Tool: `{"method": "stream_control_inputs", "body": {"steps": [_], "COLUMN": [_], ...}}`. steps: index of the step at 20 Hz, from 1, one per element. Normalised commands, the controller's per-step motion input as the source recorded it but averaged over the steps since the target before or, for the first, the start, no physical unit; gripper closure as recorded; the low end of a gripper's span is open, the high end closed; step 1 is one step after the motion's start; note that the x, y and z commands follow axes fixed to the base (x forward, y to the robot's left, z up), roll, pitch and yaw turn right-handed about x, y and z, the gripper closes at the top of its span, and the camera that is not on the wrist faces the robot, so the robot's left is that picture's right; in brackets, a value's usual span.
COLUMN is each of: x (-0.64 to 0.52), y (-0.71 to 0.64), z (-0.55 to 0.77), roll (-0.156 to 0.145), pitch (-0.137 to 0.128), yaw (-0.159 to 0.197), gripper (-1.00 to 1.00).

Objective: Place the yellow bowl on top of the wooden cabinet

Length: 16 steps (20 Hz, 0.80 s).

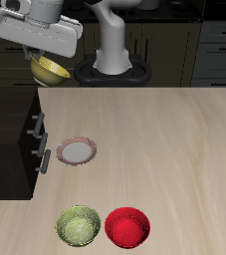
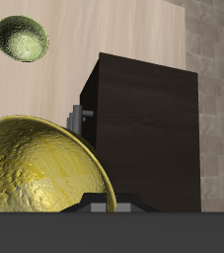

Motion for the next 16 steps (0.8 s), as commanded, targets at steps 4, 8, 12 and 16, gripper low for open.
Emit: {"method": "stream_control_inputs", "body": {"steps": [4, 8, 12, 16], "x": [-0.05, -0.11, -0.12, -0.10], "y": [-0.28, -0.33, -0.26, -0.18], "z": [-0.01, 0.04, 0.02, 0.11], "roll": [-0.032, -0.052, -0.055, -0.031], "pitch": [0.010, -0.009, -0.001, -0.015], "yaw": [-0.006, -0.003, -0.016, -0.018], "gripper": [1.00, 1.00, 1.00, 1.00]}}
